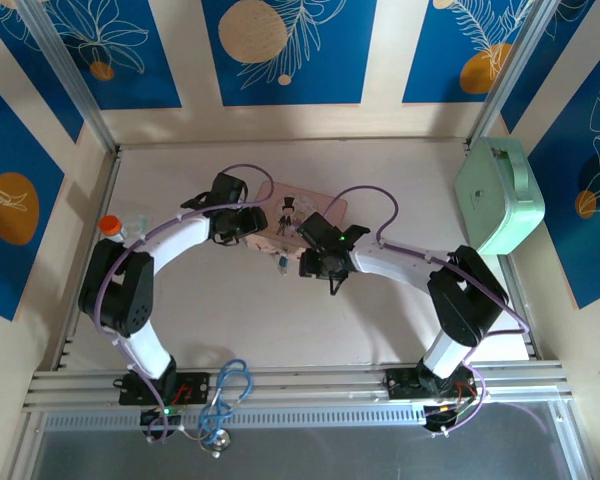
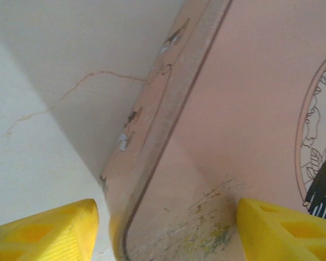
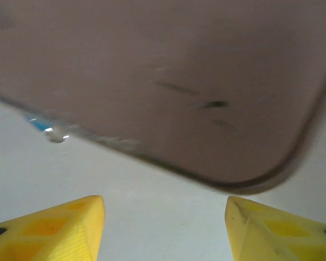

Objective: Unlock the padlock with the key

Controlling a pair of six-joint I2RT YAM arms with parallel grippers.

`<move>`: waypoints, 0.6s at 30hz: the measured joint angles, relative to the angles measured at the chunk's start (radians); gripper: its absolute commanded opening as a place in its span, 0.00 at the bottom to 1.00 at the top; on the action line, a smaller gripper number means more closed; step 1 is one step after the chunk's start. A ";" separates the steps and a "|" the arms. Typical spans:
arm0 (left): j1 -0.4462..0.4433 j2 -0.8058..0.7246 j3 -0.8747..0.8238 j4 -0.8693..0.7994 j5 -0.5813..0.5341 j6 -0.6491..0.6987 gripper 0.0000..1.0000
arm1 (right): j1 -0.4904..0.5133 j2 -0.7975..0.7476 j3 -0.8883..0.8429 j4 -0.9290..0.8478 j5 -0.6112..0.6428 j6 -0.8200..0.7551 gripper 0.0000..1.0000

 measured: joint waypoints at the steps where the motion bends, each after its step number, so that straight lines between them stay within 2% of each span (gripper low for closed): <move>1: 0.000 0.000 0.000 0.003 0.003 0.004 0.62 | -0.010 0.000 -0.004 0.000 0.001 0.000 0.58; 6: 0.002 -0.009 -0.019 0.026 0.010 0.011 0.56 | -0.070 0.002 -0.003 0.019 0.000 -0.002 0.53; 11: 0.005 -0.066 -0.115 0.111 0.035 -0.005 0.52 | -0.137 0.007 -0.003 0.051 -0.044 -0.019 0.47; 18: 0.004 -0.136 -0.219 0.179 0.082 -0.035 0.51 | -0.204 0.076 0.051 0.084 -0.098 -0.070 0.45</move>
